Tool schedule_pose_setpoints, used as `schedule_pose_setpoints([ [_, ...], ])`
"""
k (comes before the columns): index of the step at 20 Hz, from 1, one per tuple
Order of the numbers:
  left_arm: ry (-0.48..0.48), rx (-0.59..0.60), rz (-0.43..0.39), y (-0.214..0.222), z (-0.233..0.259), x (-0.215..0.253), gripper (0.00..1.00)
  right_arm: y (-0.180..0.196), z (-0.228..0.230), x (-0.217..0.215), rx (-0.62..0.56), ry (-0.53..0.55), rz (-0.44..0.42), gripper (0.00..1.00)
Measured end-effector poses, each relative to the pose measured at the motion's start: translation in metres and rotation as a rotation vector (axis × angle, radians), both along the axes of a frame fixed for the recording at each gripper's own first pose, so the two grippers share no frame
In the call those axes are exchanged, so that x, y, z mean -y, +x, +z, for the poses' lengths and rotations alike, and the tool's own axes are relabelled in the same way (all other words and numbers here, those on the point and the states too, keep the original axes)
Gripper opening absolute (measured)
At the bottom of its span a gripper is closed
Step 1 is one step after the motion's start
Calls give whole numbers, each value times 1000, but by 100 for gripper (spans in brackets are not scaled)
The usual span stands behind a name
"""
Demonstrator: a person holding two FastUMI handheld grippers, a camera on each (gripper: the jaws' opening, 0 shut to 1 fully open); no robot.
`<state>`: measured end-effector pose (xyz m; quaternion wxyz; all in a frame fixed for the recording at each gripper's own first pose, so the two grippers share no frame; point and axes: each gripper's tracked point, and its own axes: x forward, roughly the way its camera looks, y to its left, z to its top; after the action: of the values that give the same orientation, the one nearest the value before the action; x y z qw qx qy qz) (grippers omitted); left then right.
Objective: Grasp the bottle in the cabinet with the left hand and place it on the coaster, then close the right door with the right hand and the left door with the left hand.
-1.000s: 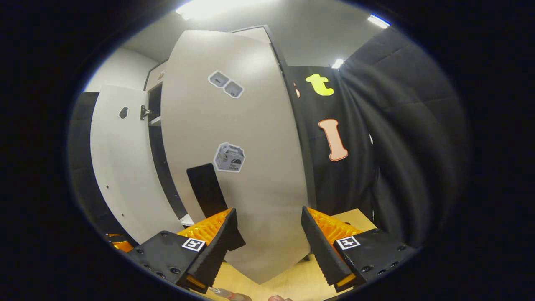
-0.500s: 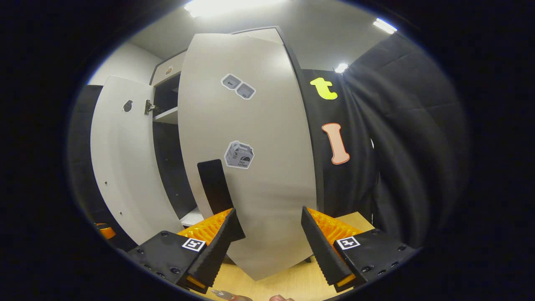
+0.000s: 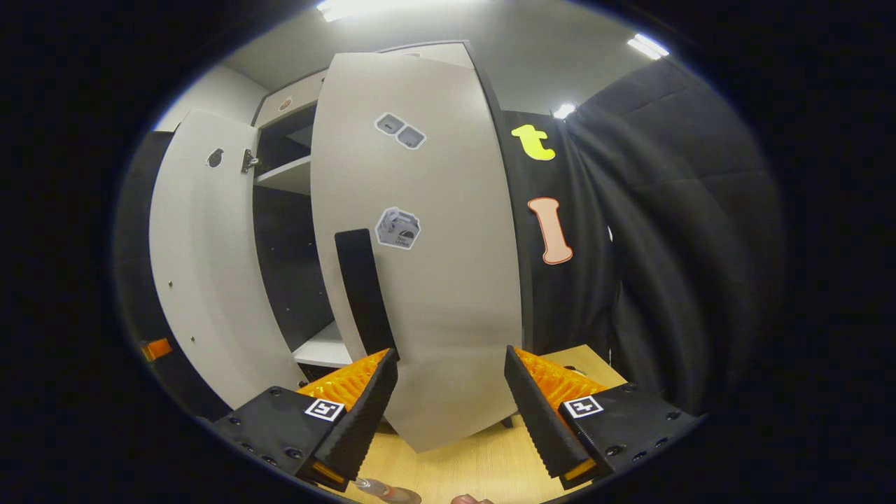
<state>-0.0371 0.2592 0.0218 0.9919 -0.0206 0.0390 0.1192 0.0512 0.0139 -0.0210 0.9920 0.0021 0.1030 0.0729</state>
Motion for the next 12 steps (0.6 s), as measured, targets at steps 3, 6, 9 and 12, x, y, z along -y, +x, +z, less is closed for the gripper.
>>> schedule_pose_setpoints([
  [3, 11, 66, -60, 28, 31, 4, 100, -7, -14, -13, -23, 27, 30, 98],
  [6, 33, 98, -101, 53, 48, 7, 89, -18, -22, -10, -17, 43, 12, 98],
  [9, 45, 109, -169, 71, 57, 20, 88, -29, -34, -7, -27, 13, -11, 98],
  [12, 66, 99, -225, 86, 59, 35, 95, -40, -46, -1, -50, -6, -27, 98],
])
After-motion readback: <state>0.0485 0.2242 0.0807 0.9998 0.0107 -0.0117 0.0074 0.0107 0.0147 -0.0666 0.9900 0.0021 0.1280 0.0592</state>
